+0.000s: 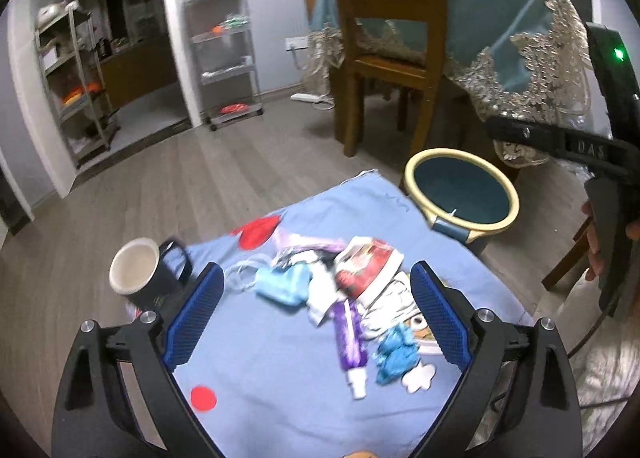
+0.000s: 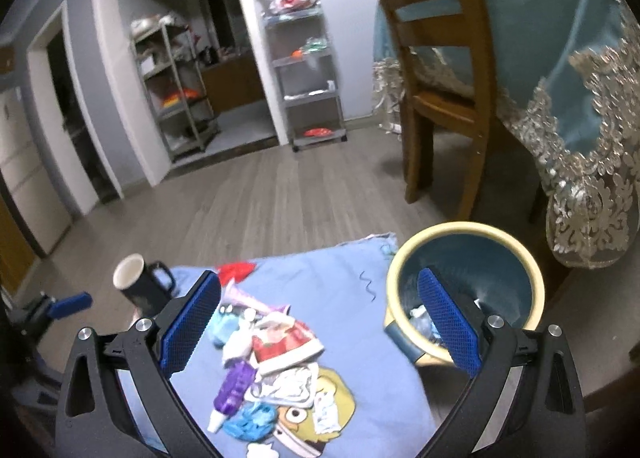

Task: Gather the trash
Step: 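Move both tools back over the remaining trash on the cloth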

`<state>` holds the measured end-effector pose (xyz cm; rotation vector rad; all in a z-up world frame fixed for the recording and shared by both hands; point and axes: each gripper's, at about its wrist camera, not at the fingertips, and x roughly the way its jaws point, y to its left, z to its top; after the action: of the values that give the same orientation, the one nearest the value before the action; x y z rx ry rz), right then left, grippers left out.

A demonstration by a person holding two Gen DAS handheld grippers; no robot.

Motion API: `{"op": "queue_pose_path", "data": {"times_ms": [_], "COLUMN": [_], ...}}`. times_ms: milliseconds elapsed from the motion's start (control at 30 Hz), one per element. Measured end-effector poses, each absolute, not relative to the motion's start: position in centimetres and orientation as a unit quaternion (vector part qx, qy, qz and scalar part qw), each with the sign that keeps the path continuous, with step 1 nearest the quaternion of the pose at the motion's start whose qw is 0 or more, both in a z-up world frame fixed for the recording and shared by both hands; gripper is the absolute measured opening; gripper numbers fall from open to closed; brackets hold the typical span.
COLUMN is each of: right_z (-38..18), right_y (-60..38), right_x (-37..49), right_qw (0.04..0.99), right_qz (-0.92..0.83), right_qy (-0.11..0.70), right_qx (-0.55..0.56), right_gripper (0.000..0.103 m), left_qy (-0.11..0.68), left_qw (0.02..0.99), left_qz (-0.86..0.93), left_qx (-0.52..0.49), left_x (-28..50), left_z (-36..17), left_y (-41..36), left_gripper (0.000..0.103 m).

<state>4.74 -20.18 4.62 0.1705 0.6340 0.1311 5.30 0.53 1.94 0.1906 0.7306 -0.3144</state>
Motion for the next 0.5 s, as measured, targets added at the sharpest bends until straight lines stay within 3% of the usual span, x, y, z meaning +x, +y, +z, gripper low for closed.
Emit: {"op": "queue_pose_path", "data": {"times_ms": [267,500], "right_z": [2.5,2.3], "right_y": [-15.1,-14.5], "right_x": [4.2,4.9], "right_qw": [0.938,0.934], "right_qz": [0.089,0.118], "right_qy": [0.335,0.337], "right_qx": [0.017,0.030], "right_gripper": [0.098,0.098], "left_qy": [0.366,0.381], "left_qw": [0.920,0.916], "left_qz": [-0.128,-0.114], "left_qx": [0.058,0.044], "left_x": [5.0,6.5], "left_z": [0.5,-0.9], "left_y": [4.8,6.4], "left_gripper": [0.093,0.093]}}
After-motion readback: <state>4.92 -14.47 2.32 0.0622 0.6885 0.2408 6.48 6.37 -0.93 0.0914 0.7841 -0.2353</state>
